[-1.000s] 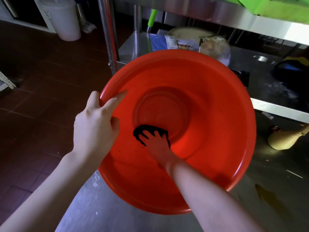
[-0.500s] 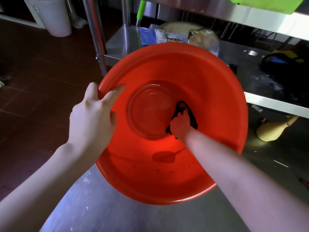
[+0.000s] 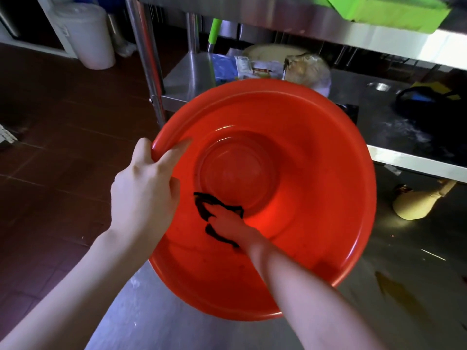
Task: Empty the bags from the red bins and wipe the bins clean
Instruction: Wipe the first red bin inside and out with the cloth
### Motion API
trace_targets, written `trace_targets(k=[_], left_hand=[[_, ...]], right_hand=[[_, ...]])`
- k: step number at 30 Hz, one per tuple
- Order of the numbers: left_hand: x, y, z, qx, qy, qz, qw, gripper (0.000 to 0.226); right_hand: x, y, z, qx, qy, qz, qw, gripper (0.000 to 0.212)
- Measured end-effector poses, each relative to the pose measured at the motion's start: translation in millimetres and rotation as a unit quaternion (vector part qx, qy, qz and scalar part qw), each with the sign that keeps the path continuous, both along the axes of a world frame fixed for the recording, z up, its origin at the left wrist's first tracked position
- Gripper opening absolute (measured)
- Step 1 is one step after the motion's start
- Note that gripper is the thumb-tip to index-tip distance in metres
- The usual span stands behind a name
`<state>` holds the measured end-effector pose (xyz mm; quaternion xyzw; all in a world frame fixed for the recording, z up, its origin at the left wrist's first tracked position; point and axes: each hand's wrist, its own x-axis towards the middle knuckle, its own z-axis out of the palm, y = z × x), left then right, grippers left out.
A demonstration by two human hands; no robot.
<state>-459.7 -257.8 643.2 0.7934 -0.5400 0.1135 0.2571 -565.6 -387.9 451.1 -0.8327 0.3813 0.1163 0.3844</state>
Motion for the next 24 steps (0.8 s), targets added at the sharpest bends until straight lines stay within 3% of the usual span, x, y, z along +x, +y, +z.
trace_targets(k=[3, 6, 8, 10, 12, 14, 18, 22, 24], left_hand=[[1, 0, 0, 0.005, -0.002, -0.004, 1.000, 0.069], [7, 1, 0, 0.015, -0.002, -0.005, 1.000, 0.071], [9, 1, 0, 0.019, 0.009, -0.006, 1.000, 0.072], [7, -1, -1, 0.023, 0.027, -0.003, 0.999, 0.073], [4, -3, -1, 0.022, 0.035, -0.004, 0.999, 0.074], [4, -4, -1, 0.020, 0.036, -0.009, 0.999, 0.074], [5, -5, 1, 0.016, 0.048, -0.005, 0.999, 0.075], [0, -7, 0, 0.000, 0.056, -0.011, 0.998, 0.077], [-1, -8, 0, -0.003, 0.059, -0.009, 0.998, 0.078]], right_hand=[[-8, -10, 6, -0.014, 0.023, 0.018, 0.999, 0.051], [-38, -28, 16, -0.099, 0.180, 0.098, 0.974, 0.043], [-59, -44, 30, -0.205, 0.296, 0.132, 0.923, 0.043], [-75, -62, 46, -0.331, 0.389, 0.143, 0.848, 0.048], [-81, -82, 59, -0.443, 0.422, 0.151, 0.776, 0.053], [-77, -101, 66, -0.497, 0.408, 0.161, 0.749, 0.055], [-63, -119, 62, -0.523, 0.355, 0.160, 0.758, 0.059], [-53, -132, 51, -0.507, 0.213, 0.092, 0.830, 0.062], [-46, -136, 48, -0.499, 0.163, 0.084, 0.847, 0.065]])
